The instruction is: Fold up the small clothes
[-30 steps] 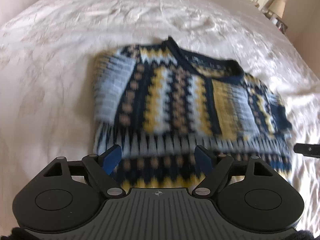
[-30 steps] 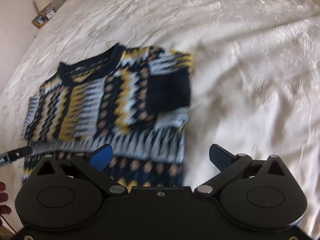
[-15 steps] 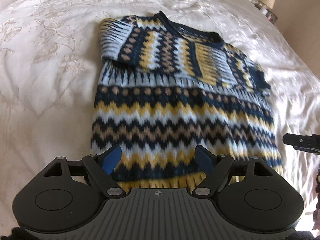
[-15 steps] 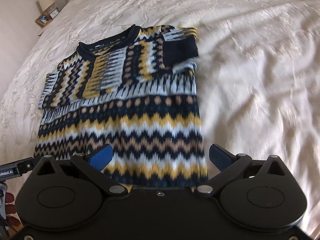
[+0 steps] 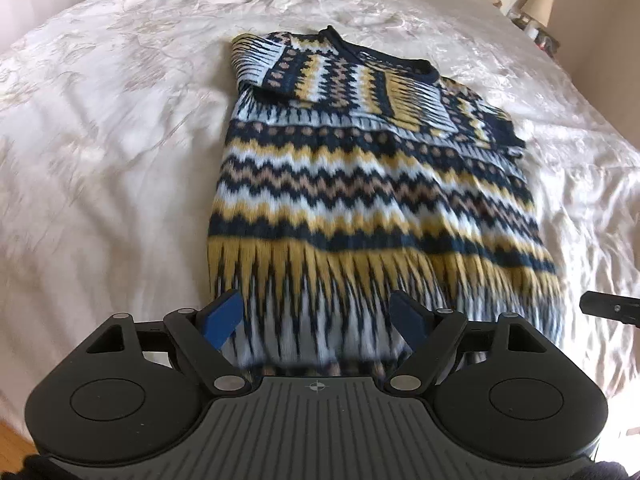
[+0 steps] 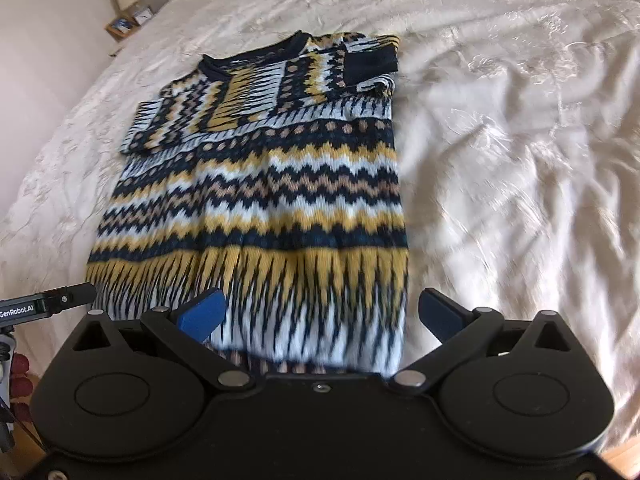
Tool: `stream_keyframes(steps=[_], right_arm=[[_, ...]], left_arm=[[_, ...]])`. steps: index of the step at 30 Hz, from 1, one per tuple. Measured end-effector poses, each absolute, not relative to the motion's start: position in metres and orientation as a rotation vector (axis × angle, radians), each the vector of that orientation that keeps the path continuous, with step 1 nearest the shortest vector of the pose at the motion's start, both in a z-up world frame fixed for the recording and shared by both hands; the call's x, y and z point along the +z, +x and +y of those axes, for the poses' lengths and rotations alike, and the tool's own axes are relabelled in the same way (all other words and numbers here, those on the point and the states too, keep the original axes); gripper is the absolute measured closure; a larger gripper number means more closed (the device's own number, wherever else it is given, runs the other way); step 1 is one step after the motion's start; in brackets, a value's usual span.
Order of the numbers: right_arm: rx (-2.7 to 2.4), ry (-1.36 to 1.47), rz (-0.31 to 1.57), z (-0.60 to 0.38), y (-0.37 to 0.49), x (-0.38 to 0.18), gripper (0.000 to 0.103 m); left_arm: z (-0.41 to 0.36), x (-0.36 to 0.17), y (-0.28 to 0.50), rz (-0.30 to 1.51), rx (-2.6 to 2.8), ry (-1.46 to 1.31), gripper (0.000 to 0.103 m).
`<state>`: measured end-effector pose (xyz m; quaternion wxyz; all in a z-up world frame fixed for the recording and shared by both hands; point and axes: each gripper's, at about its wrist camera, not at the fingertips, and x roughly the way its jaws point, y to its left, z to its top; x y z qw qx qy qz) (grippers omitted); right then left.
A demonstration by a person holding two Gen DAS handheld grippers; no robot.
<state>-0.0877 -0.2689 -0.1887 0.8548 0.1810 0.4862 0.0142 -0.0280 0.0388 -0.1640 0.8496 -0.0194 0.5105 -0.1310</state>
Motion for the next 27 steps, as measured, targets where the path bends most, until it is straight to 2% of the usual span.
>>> stream_keyframes(steps=[13,27], right_arm=[[0.084,0.430,0.989,-0.253,-0.169,-0.212,0.000],[0.109,0.507,0.973,-0.249,-0.179,-0.226,0.000]], left_arm=[[0.037,-0.165,-0.109,0.997,-0.272,-0.010,0.023],[0.038,-0.184,-0.128,0.963,-0.316,0.109,0.023]])
